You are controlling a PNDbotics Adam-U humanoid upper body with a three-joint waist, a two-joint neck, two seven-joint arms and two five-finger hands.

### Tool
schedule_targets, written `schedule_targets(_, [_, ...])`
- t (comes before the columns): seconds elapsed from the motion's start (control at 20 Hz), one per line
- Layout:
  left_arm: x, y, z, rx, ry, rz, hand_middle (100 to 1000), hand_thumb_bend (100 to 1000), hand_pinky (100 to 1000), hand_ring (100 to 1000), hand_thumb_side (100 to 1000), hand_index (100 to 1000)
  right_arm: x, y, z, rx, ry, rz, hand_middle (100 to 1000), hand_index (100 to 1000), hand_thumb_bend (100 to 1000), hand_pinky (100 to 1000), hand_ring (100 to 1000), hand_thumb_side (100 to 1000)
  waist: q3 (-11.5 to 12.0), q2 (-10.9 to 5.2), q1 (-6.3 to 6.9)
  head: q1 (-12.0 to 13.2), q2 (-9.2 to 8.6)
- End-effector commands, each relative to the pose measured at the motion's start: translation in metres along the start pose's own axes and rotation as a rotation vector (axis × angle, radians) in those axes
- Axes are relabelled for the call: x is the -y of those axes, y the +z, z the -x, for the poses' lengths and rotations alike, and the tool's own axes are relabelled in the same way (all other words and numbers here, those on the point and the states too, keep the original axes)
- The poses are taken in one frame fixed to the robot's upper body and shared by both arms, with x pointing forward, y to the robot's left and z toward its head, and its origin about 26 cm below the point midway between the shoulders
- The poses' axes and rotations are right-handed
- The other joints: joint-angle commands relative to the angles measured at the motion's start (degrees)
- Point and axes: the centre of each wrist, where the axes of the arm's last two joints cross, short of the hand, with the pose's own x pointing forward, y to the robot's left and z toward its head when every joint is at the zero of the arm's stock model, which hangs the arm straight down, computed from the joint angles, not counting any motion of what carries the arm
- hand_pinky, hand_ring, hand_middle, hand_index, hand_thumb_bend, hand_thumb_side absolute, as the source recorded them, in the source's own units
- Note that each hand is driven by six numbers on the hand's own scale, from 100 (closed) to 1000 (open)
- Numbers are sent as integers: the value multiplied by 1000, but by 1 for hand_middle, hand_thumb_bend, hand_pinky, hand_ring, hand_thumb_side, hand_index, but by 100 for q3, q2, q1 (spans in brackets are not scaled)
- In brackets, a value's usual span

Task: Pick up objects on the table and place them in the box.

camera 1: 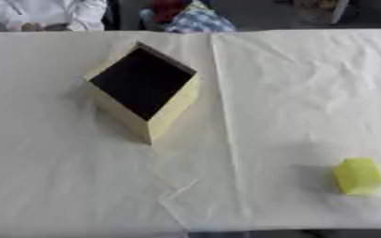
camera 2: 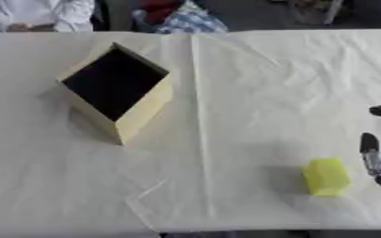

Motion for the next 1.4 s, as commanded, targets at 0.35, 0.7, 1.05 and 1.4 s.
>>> schedule_targets(0.35, [-1, -5, -6, 22, -12, 29, 841, 100, 720, 784, 744, 698, 7, -13, -5, 127, 9, -88, 756, 838, 100, 761, 827, 912, 20, -47, -7, -55, -5])
schedule_targets(0.7, [-1, -5, -6, 19, -12, 29, 842, 100, 720, 785, 745, 698, 5, -11, -5, 128, 0, -116, 767, 855, 100, 765, 836, 893, 15, -42, -8, -51, 6])
schedule_targets(1.05, [-1, -5, -6, 18, -12, 31, 843, 100, 719, 785, 745, 698, 5, -9, -5, 85, -94, -173, 762, 898, 138, 762, 847, 632, 18, -37, -5, -63, 7])
schedule_targets(1.4, [-1, -6, -6, 16, -12, 33, 844, 100, 719, 786, 745, 698, 13, -11, 1, 23, -175, -266, 751, 891, 254, 782, 854, 407, 31, -26, -19, -75, -2])
